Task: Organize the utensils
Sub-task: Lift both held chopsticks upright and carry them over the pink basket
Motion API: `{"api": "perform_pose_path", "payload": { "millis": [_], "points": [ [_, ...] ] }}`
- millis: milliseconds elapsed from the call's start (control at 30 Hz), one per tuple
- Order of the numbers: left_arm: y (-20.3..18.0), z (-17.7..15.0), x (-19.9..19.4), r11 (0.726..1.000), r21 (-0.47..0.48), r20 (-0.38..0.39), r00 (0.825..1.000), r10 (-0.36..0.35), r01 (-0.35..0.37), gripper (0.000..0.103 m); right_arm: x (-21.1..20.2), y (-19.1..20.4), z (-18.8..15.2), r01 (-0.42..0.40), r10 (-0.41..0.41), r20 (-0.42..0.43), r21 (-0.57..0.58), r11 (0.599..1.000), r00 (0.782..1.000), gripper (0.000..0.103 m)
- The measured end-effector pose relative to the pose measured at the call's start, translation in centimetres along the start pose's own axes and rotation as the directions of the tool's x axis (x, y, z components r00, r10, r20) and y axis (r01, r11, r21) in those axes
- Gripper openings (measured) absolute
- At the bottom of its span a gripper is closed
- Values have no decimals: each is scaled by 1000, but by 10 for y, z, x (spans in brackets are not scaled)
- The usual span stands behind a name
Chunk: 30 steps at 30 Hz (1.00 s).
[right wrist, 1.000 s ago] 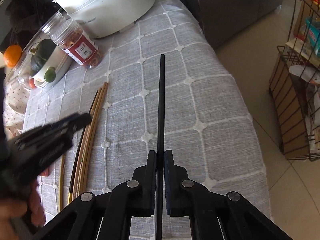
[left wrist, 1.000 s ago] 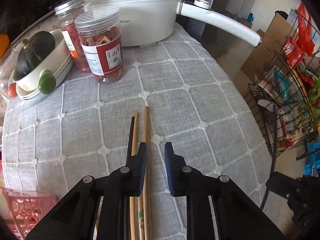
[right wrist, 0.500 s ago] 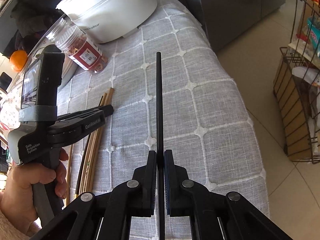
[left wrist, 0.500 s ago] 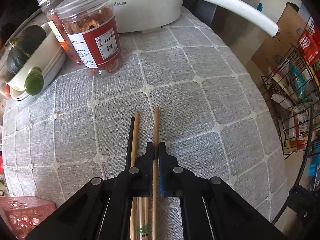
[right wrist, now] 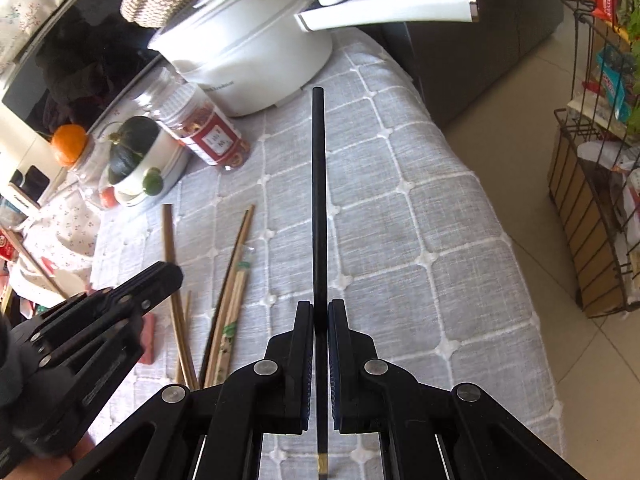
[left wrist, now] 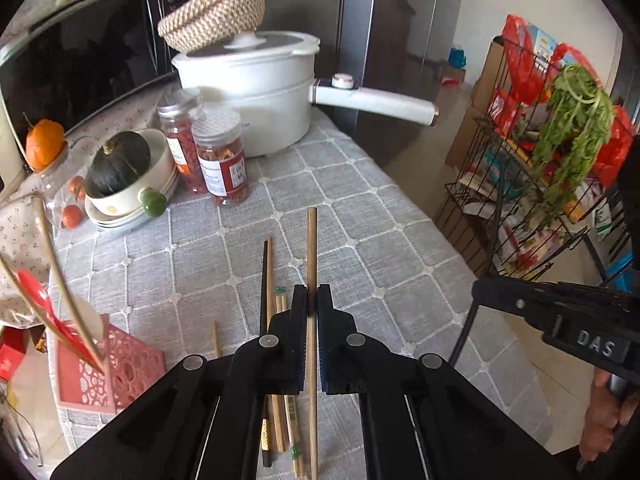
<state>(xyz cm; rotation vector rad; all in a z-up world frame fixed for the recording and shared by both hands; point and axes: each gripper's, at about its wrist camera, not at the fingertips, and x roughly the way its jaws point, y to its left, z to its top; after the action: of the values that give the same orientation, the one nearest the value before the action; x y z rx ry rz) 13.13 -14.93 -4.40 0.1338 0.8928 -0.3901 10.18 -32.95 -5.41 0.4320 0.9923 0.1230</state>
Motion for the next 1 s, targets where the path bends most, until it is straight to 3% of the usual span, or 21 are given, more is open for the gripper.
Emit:
{"api": "perform_pose_path", "payload": {
  "millis": [133,300,433,600,833,1000],
  "points": [
    [5,-19,-49,1000,-1,109,994,-1,1,4,-17,17,-10,-4,6,49,-48,999,999,4],
    [22,-47,-85,1000,-28,230,973,16,-10,4,-33,38,-22,-17,27,89,-108,994,996,4],
    [38,-53,-103,997,-73,271,963,8,12,4,-48,56,-27,-5,29,149,-159,987,988,4],
    [50,-54,-136,997,-75,361,932,22,5,4,-65,75,-28,-20,69,215,-219,975,974,4],
    [81,-49,-186,988,-154,492,869,57,22,4,-77,101,-28,-64,138,257,-277,959,957,4],
    [101,-50,-212,977,-213,584,800,137,-12,4,-71,117,-31,-85,163,242,-305,949,956,4]
  ]
}}
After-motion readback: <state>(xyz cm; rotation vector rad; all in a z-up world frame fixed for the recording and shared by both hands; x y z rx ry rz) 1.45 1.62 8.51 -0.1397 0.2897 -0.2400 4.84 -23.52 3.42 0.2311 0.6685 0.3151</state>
